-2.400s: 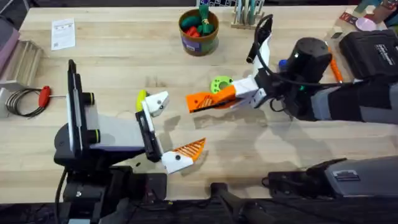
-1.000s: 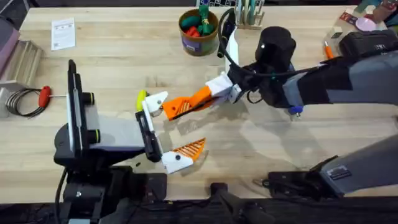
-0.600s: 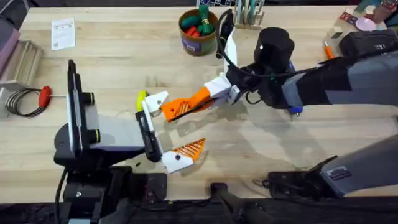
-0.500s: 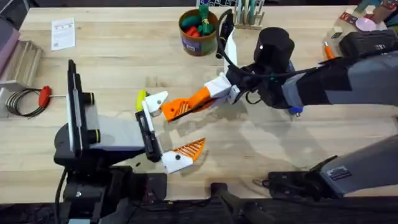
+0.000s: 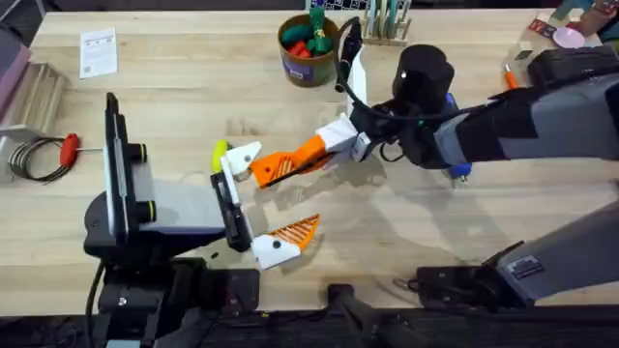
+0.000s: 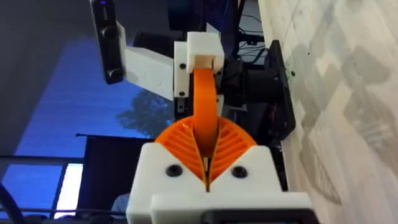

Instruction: Pick up the gripper from the table and insert it into the empty holder that is missing its gripper. Then pick up a screw, insert it into the mounting hole, and use the screwdriver to tighten it. Finally, clean up the table by picking up the vegetable and placing it into the bucket.

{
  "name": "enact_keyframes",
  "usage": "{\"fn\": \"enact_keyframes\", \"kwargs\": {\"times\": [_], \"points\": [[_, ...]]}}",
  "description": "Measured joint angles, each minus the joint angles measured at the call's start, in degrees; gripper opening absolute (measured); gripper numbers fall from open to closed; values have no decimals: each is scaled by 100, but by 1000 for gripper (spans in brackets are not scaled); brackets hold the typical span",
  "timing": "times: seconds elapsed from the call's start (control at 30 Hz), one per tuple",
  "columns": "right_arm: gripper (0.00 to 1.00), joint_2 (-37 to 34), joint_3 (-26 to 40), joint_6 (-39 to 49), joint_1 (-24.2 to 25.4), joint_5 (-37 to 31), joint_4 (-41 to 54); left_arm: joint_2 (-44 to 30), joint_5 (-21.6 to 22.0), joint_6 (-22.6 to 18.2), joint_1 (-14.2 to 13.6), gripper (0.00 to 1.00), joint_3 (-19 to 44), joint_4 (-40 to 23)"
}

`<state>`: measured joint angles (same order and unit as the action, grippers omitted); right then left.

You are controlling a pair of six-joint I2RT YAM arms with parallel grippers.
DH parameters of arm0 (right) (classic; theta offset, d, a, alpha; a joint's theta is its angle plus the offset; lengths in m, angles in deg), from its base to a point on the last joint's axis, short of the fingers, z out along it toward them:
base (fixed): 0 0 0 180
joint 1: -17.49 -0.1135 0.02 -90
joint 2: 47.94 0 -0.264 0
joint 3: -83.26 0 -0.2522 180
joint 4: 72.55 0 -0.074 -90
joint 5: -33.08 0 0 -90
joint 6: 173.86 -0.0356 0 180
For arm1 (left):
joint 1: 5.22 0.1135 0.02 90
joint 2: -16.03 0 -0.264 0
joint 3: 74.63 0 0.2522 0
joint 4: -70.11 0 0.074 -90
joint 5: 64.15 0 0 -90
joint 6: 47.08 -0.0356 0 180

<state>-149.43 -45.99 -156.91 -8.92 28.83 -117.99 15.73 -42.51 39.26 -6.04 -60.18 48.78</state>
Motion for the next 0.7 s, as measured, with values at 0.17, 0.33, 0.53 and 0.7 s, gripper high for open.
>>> {"fn": "enact_keyframes", "kwargs": {"times": [0.17, 0.33, 0.53, 0.7], "points": [[9, 0, 4, 0, 0, -19, 0, -1, 0, 0, 0, 985, 0, 0], [9, 0, 4, -7, 0, -80, 0, 0, 4, 0, 0, 985, 0, 0], [9, 0, 29, -24, -16, -128, 2, -1, 22, 0, 0, 985, 0, 2], [9, -2, 158, -41, -92, -192, 11, 0, 56, -27, 14, 985, 0, 7]]}}
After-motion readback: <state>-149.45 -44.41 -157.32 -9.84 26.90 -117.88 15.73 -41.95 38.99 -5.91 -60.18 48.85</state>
